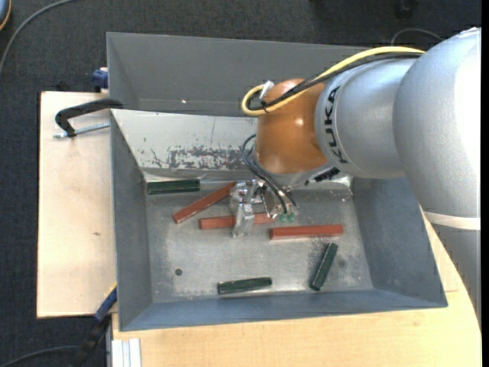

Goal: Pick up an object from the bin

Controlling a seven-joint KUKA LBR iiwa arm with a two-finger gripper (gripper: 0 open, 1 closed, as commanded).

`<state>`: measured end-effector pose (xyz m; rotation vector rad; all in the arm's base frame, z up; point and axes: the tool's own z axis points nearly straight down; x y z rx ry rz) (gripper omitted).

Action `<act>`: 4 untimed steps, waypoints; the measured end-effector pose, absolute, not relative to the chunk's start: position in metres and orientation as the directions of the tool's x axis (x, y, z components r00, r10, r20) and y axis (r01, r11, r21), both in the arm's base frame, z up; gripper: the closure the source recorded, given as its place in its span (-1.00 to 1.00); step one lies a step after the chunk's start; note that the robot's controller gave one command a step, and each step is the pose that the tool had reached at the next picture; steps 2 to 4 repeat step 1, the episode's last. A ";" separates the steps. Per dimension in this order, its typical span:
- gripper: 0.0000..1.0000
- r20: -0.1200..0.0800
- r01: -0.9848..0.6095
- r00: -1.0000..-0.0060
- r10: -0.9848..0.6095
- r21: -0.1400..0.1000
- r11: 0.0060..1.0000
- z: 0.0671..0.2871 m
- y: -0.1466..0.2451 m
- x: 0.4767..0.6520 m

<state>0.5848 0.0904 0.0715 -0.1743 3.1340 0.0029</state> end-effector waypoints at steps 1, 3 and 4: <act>1.00 -0.015 -0.129 -0.992 -0.129 0.002 0.992 0.241 0.105 0.576; 1.00 -0.015 -0.129 -0.992 -0.129 0.002 0.992 0.241 0.105 0.576; 1.00 -0.015 -0.129 -0.992 -0.129 0.002 0.992 0.241 0.105 0.576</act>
Offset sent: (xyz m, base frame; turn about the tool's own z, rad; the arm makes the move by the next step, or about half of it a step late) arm -0.0113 0.0137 0.1633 -0.0179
